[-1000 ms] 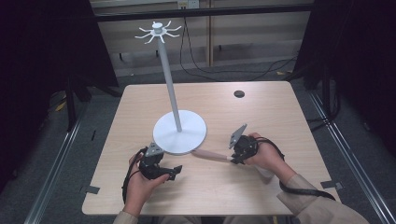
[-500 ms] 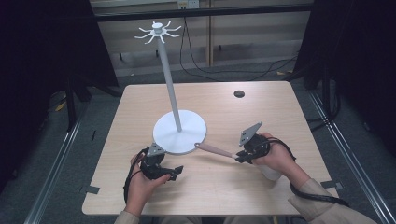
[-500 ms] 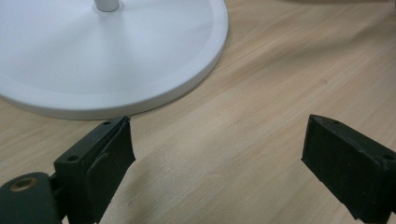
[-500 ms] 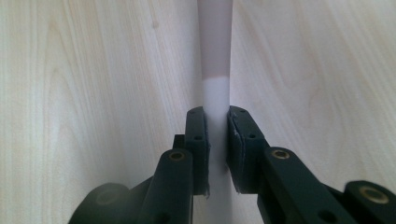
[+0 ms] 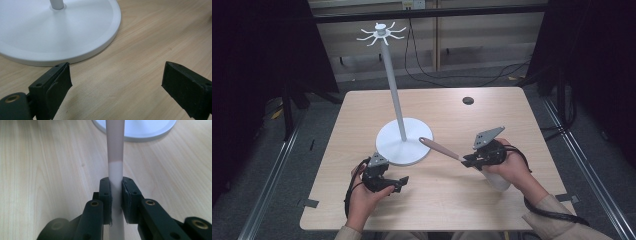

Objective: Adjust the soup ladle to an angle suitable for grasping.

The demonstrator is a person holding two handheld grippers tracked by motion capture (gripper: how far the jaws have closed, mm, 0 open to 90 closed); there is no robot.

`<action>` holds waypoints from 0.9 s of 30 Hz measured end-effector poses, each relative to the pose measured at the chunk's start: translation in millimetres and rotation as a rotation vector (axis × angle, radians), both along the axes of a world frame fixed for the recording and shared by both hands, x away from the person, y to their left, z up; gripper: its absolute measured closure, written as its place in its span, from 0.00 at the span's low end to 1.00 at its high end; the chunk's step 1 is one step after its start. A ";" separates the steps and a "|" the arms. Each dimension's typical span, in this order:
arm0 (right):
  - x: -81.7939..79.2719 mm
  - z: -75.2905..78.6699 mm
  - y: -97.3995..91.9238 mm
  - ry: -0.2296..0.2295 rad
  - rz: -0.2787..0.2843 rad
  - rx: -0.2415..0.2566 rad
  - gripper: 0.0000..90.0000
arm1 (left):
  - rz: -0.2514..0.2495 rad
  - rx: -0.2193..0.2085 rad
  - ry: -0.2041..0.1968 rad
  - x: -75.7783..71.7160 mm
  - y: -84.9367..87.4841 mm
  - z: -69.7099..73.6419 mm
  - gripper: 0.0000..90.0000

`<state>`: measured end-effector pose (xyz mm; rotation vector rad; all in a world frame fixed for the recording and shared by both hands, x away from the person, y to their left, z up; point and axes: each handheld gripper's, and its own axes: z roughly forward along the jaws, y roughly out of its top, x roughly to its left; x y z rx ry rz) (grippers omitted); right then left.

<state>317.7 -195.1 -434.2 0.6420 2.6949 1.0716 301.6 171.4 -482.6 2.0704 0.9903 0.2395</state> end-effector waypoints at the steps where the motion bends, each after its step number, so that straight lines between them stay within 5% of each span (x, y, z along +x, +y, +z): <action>1: -0.5 1.0 0.3 -0.004 -0.009 0.009 0.89 | 0.003 0.000 0.000 0.0 -0.2 0.0 0.09; 7: -1.7 8.0 1.9 -0.025 -0.058 0.090 0.89 | 0.015 -0.028 0.007 0.4 -0.1 -0.1 0.09; 27: 3.7 44.9 13.9 -0.208 -0.252 0.322 0.89 | 0.016 -0.023 0.015 1.0 0.3 -2.7 0.09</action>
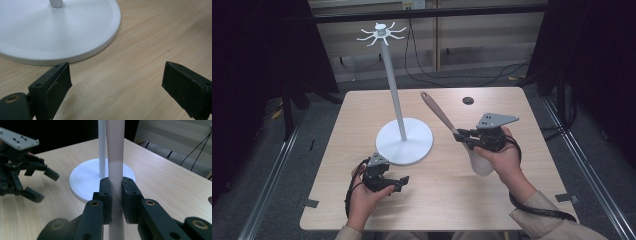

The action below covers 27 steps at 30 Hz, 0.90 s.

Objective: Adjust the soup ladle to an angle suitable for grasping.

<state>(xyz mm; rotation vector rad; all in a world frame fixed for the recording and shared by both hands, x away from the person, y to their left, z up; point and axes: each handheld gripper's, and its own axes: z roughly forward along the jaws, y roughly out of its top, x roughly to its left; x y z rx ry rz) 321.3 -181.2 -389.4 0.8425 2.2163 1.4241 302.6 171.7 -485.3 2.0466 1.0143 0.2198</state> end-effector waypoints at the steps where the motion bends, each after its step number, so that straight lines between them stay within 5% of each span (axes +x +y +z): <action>1: 1.1 1.4 0.6 -0.006 -0.001 0.012 0.89 | 0.000 0.000 0.000 0.0 0.0 0.0 0.09; 27: 12.7 33.8 10.7 -0.066 -0.048 0.093 0.89 | 0.000 -0.003 0.002 0.6 0.1 -1.5 0.09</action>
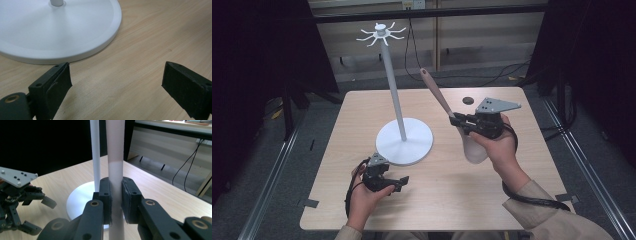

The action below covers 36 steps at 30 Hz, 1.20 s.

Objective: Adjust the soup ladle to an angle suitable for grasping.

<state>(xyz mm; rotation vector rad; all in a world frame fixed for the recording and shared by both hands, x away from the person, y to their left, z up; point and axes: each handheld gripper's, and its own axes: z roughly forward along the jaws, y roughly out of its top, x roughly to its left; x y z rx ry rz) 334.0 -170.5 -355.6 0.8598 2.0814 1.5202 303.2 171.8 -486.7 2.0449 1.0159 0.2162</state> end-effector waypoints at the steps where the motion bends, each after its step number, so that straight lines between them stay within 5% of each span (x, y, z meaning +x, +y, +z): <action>1: 0.0 1.9 1.2 -0.007 -0.004 0.000 0.89 | 0.000 -0.001 0.001 0.0 0.0 0.0 0.09; 20: 2.6 20.0 14.2 -0.049 -0.011 0.055 0.89 | -0.004 -0.022 -0.002 0.9 0.4 3.4 0.09; 28: 2.0 14.0 20.2 -0.034 -0.013 0.075 0.89 | 0.004 -0.159 -0.074 2.3 -6.8 30.8 0.13; 33: 0.9 14.0 25.7 -0.035 -0.006 0.081 0.89 | -0.029 -0.284 -0.117 5.6 -27.1 54.1 0.17; 36: -0.4 14.5 28.2 -0.035 -0.011 0.088 0.89 | -0.042 -0.319 -0.135 8.0 -34.4 63.8 0.20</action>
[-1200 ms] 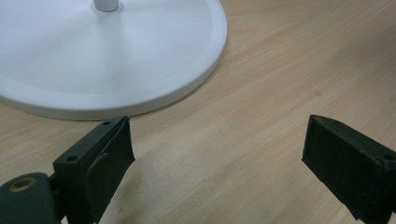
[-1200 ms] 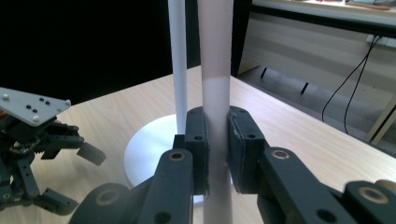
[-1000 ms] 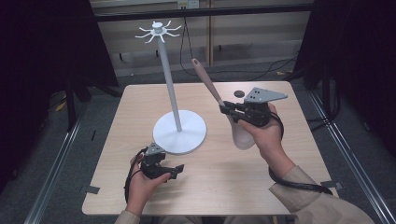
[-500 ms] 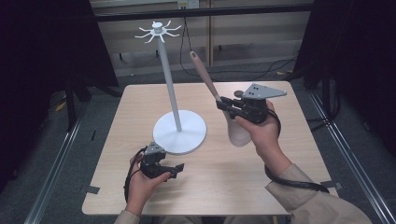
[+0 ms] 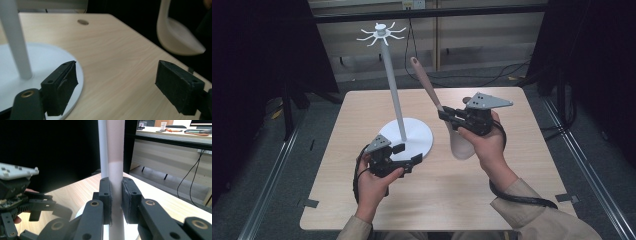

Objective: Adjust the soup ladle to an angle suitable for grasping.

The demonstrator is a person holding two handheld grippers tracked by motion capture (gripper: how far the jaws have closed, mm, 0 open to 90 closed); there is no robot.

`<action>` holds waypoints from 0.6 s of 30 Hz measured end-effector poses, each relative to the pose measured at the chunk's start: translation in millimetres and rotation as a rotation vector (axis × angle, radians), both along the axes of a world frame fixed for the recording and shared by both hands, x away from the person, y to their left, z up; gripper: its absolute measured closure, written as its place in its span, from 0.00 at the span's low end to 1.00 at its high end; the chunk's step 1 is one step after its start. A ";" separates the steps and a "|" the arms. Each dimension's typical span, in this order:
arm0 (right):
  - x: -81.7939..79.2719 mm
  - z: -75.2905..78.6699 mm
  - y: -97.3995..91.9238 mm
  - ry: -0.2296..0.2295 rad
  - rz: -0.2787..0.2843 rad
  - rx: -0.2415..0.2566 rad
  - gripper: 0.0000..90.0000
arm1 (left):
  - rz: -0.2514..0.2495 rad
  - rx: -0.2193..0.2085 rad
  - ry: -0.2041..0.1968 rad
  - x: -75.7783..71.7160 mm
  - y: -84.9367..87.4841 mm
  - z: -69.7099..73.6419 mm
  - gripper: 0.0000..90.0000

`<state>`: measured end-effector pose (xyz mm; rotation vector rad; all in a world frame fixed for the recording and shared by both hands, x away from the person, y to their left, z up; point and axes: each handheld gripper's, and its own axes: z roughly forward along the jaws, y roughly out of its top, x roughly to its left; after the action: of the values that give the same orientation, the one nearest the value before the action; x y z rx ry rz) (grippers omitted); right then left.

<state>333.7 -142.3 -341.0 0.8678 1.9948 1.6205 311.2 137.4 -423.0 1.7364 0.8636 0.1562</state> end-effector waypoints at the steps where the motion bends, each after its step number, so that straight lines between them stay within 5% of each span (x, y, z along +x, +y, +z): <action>1: -0.2 -0.1 0.8 -0.001 0.003 0.003 0.89 | -0.012 -0.040 -0.020 1.7 -7.1 11.0 0.24; 4: -0.8 -0.9 3.1 -0.002 0.005 0.009 0.89 | -0.012 -0.084 -0.035 4.0 -19.4 26.3 0.28; 8: -1.1 -3.2 8.1 0.004 0.007 0.017 0.89 | -0.035 -0.084 -0.056 9.6 -37.1 40.8 0.42; 18: -1.6 2.3 15.6 -0.008 0.012 0.034 0.89 | -0.041 -0.099 -0.071 19.1 -62.6 50.7 0.59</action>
<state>332.0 -126.7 -338.7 0.8622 1.9759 1.6659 330.2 74.8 -372.3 1.6452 0.7707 0.1447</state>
